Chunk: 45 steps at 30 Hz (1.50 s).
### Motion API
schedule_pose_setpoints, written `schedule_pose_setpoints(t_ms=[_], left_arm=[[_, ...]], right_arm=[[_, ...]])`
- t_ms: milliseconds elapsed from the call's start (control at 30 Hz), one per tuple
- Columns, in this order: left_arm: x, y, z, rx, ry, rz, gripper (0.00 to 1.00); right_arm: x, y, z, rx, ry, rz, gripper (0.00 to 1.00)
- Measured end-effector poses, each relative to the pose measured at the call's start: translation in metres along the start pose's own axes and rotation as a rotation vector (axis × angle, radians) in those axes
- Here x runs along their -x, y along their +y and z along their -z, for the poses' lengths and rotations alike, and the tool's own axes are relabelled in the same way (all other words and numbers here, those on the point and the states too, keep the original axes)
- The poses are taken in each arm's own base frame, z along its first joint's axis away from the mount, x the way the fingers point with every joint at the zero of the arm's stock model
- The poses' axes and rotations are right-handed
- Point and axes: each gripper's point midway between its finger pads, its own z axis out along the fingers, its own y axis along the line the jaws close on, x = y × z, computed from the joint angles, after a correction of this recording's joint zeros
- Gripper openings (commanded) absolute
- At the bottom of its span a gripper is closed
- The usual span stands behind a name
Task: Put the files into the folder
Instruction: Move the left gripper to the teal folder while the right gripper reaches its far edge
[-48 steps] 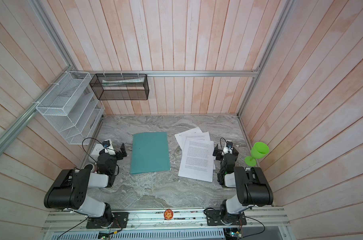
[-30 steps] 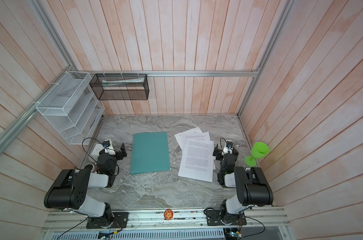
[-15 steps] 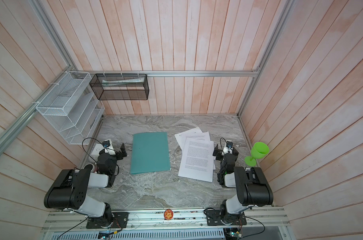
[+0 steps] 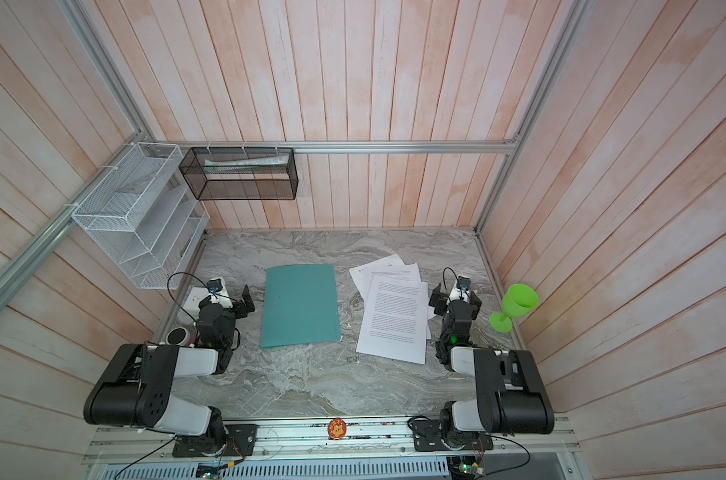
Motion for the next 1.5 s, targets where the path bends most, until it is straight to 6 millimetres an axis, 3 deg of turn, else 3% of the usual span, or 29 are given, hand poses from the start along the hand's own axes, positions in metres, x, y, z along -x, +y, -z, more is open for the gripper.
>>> schedule_pose_setpoints(t_ms=[67,133,233,333,400,600,733,867,1067,1167,1333,1500], left_arm=[[0.028,-0.009,0.000,0.000,-0.041,0.001,1.00],[0.054,-0.013,0.002,-0.005,-0.075,0.045,1.00],[0.082,-0.017,-0.002,-0.011,-0.050,0.134,1.00],[0.096,-0.031,-0.010,-0.065,0.041,0.200,1.00],[0.092,-0.046,-0.009,-0.129,0.111,0.231,1.00],[0.028,-0.089,0.018,-0.303,0.438,0.316,1.00],[0.000,-0.096,0.034,-0.343,0.555,0.364,1.00],[-0.022,-0.097,0.043,-0.353,0.618,0.381,1.00],[-0.024,-0.109,0.051,-0.428,0.653,0.433,0.99],[-0.027,-0.115,0.063,-0.461,0.687,0.484,0.99],[-0.027,-0.130,0.099,-0.519,0.746,0.561,1.00],[-0.031,-0.143,0.131,-0.531,0.809,0.610,1.00]], right_arm=[[0.049,0.008,-0.003,0.014,-0.080,-0.046,0.98],[0.084,0.021,-0.004,0.046,-0.123,-0.089,0.98],[0.101,0.049,-0.005,0.127,-0.094,-0.138,0.98],[0.089,0.088,-0.003,0.243,0.002,-0.174,0.98],[0.076,0.121,0.000,0.339,0.086,-0.180,0.98],[0.038,0.211,0.018,0.659,0.340,-0.226,0.87],[0.014,0.258,0.031,0.834,0.494,-0.275,0.79],[-0.017,0.294,0.051,0.947,0.635,-0.297,0.73],[-0.050,0.325,0.071,1.035,0.788,-0.318,0.72],[-0.048,0.342,0.058,1.069,0.796,-0.323,0.72],[-0.030,0.379,0.006,1.159,0.746,-0.336,0.72],[-0.025,0.410,-0.044,1.219,0.718,-0.286,0.73]])
